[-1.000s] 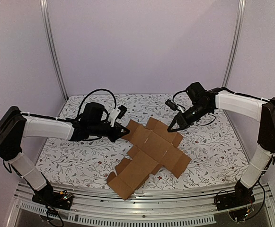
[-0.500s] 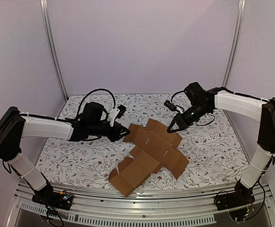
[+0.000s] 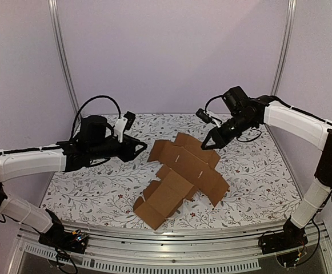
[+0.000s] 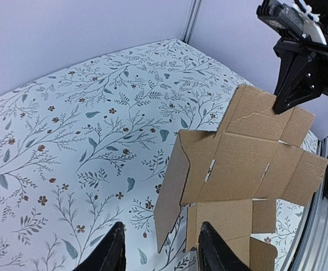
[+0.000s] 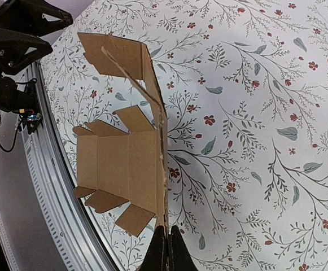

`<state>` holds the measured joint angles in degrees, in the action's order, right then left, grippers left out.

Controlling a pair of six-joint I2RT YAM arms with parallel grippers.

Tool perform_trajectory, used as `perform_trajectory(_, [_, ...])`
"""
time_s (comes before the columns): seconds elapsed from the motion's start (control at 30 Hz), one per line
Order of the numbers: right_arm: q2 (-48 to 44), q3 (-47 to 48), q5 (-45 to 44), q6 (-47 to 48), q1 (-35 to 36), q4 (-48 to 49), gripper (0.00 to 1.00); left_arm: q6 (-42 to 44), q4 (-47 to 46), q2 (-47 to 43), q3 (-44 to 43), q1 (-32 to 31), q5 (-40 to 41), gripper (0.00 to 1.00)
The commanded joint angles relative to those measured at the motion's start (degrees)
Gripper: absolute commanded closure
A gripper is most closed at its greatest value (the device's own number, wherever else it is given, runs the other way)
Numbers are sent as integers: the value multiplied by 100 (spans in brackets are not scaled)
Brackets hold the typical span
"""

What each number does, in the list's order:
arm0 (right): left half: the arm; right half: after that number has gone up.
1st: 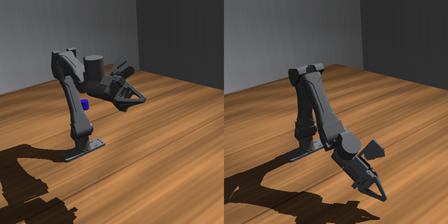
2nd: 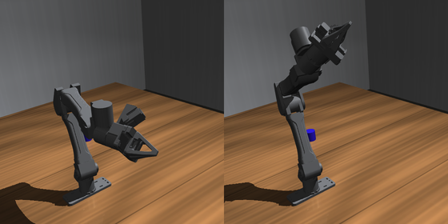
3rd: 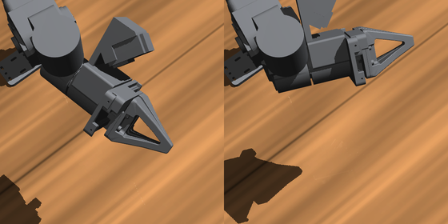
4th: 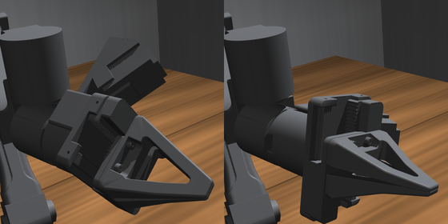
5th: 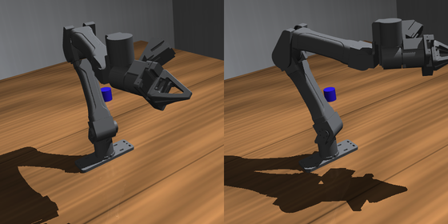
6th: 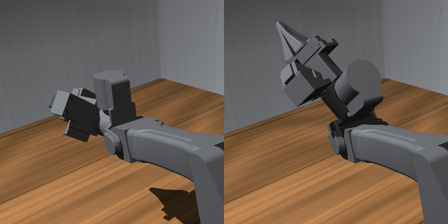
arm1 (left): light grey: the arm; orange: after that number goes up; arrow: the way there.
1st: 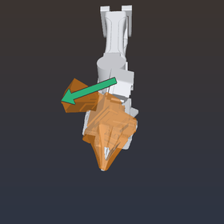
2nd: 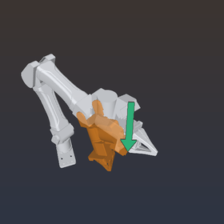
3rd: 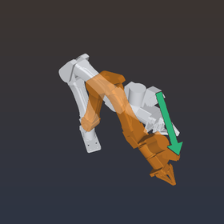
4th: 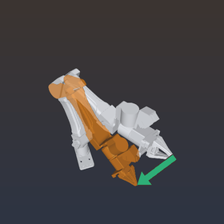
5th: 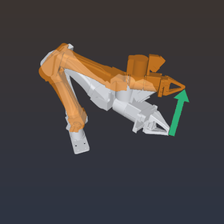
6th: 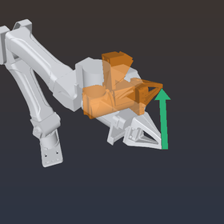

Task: Fold the paper box

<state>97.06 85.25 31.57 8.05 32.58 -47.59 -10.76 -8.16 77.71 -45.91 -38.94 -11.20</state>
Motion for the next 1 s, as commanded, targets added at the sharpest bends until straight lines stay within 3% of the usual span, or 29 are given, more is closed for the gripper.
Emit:
perform_trajectory(0.0, [-284,249,-605,513,222,-135,100,-403,555,-547,93,53,620,57])
perform_trajectory(0.23, [-361,314,-1102,1687,631,26,100,-862,1389,-1078,33,45,887,59])
perform_trajectory(0.47, [-316,255,-1316,2685,982,415,100,-1080,1484,-1357,-45,27,493,71])
perform_trajectory(0.7, [112,718,-1667,2673,1175,465,100,-1131,1559,-1100,-445,10,-46,100])
perform_trajectory(0.97, [437,1014,-1927,2545,1343,456,100,-1075,1763,-405,-1159,1,-696,100])
